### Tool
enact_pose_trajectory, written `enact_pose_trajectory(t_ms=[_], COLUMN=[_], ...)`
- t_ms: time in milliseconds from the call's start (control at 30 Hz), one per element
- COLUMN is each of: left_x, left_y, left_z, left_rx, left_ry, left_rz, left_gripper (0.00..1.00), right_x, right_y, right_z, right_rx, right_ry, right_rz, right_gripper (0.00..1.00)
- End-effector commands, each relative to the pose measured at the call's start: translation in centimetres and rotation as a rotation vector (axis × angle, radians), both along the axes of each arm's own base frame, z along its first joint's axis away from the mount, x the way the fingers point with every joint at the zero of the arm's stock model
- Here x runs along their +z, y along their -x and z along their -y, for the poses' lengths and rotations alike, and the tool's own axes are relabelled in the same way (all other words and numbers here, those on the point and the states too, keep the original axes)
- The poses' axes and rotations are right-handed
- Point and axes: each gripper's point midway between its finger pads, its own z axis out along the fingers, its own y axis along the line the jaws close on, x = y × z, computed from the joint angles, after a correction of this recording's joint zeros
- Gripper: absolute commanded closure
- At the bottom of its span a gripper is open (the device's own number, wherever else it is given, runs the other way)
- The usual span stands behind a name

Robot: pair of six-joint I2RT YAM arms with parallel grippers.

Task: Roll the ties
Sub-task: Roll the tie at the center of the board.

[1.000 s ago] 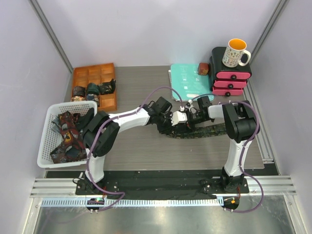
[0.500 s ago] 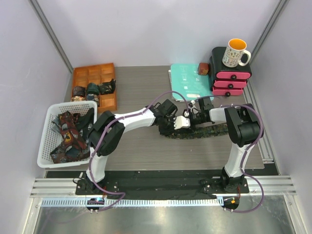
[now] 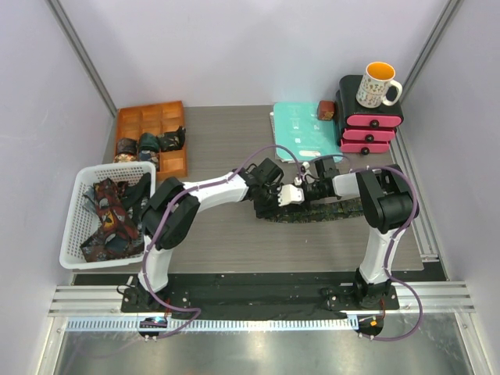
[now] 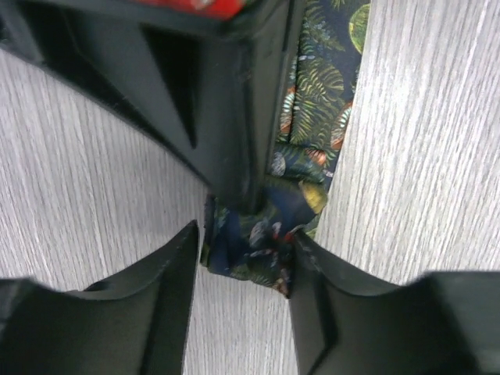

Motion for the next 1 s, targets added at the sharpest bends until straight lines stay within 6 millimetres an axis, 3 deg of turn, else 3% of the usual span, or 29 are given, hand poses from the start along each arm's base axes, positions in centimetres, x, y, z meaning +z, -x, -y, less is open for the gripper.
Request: enact_pose_trajectory(t_ms=[0, 100, 167, 267, 400, 633, 800, 967], left_x=[0.3, 2.1, 3.7, 4.4, 4.4, 3.7, 2.6, 2.2], left_y=[0.7, 0.5, 0.1, 0.1, 0.5, -1.4, -0.7, -0.2], left_z=[-1.9, -1.8, -1.3, -0.7, 0.1, 2.5, 4.2, 3.7], left_rx=[0.055, 0.097, 0.103, 0.13, 0.154, 0.183, 0.126, 0.068], left_ry=[0.023, 0.16, 0.272, 0.392, 0.494, 0.554, 0.534, 0.459], left_rz=[-0.093, -0.138, -0.163, -0.216, -0.235, -0.186, -0.179, -0.13], left_gripper=[0.41, 0.3, 0.28, 0.25, 0.2, 0.17, 0.27, 0.55], right_x=[-3.0, -3.6, -4.4, -5.1, -6.0, -6.6, -6.8, -7.0], right_y=[0.1, 0.1, 0.4, 0.6, 0.9, 0.9, 1.1, 1.3], right_z=[2.1, 3.0, 3.4, 4.1, 4.9, 5.3, 5.4, 5.3], right_rx=[0.0, 0.015, 0.03, 0.033, 0.042, 0.049, 0.046, 0.03], right_ry=[0.107, 0.108, 0.11, 0.106, 0.114, 0.143, 0.144, 0.143], right_rz=[0.01, 0.028, 0.029, 0.03, 0.052, 0.08, 0.078, 0.072], right_gripper=[0.99, 0.99, 0.99, 0.99, 0.99, 0.99, 0.99, 0.99])
